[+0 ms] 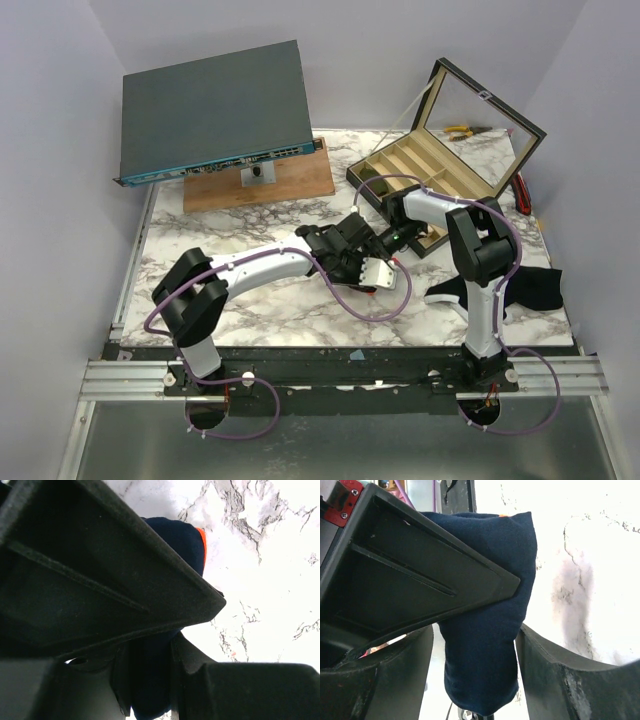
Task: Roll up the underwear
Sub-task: Pick up the underwear from the center of the board.
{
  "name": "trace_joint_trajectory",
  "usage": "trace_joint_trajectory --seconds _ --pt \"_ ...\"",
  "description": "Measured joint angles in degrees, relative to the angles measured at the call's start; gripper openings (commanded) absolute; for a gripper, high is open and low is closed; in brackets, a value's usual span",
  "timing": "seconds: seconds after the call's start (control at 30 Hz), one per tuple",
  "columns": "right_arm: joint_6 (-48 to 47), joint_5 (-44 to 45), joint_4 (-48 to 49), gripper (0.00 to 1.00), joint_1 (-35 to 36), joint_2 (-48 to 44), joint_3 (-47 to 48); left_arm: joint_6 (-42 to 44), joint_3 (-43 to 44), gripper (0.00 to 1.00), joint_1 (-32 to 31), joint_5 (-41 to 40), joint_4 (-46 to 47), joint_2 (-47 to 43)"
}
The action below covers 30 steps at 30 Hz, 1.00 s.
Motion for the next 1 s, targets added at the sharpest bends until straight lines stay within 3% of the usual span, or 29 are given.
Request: trace_joint_trajectory --seconds 0.5,0.73,0.93,1.0 --pt "-0.31 0.66 -0.35 0.63 0.22 0.00 0.26 -0.02 0.11 0.00 -1.29 -0.04 -1.03 0.39" --pt "-0.83 1.09 -0.68 0.56 0.33 0.07 0.28 -0.02 0.11 0.00 -1.66 -0.07 -1.03 0.52" --pt "-2.03 1.92 -1.05 0.34 0.90 0.42 0.37 -0.02 0.17 0.00 -1.97 -0.04 -1.16 0.63" --pt "-2.69 1.99 -1.88 0.22 1.01 0.85 0.94 -0.04 0.33 0.00 -1.99 -0.09 -1.44 0.70"
